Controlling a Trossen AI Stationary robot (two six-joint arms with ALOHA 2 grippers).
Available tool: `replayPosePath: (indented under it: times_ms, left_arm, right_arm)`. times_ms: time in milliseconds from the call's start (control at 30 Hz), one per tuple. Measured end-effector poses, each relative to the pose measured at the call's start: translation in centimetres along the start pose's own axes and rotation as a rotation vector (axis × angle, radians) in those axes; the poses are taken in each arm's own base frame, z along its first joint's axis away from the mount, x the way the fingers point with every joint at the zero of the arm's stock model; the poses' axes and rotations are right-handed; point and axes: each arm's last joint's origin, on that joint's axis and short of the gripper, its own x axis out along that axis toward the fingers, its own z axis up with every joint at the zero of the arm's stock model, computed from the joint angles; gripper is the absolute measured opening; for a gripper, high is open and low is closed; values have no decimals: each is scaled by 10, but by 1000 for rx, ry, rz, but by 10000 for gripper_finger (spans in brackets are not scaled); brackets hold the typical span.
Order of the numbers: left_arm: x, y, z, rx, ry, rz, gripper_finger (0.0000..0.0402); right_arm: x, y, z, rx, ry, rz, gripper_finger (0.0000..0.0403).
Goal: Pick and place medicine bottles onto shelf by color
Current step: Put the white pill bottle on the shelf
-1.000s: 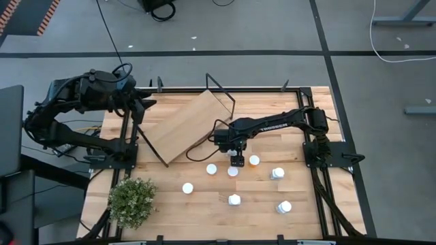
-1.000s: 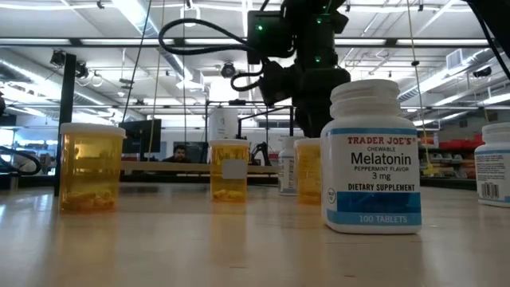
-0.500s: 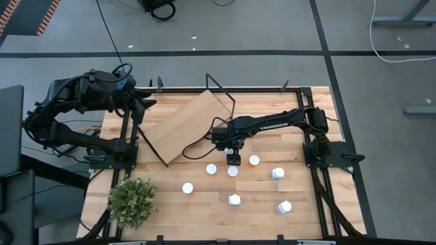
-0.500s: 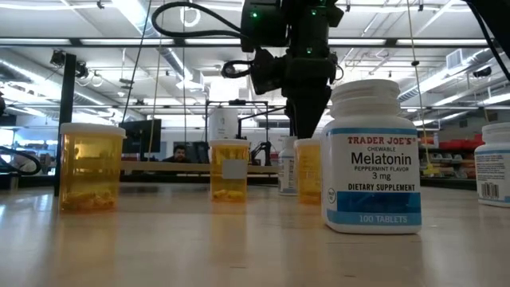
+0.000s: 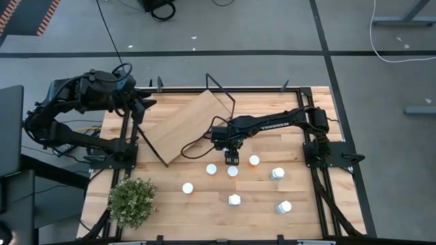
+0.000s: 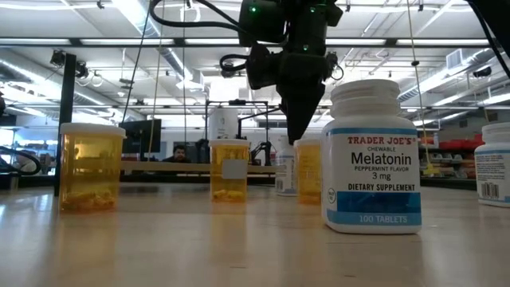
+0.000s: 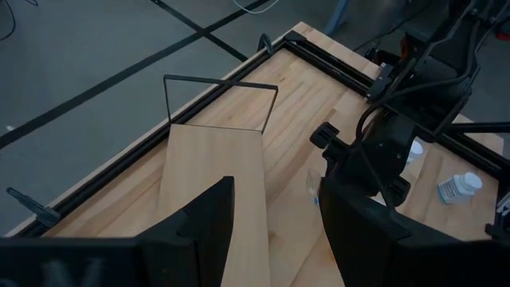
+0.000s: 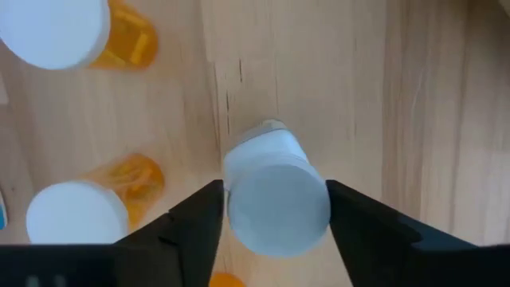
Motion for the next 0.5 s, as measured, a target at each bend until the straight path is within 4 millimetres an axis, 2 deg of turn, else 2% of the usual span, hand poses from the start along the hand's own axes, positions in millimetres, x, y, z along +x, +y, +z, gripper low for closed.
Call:
replayPosePath:
  times_ms: [167,500]
  left_arm:
    - [0,0,0,0,0,0,189]
    - [0,0,0,0,0,0,188]
  right_arm:
    - [0,0,0,1,0,2,191]
    - [-5,-3,2,14,4,1,199]
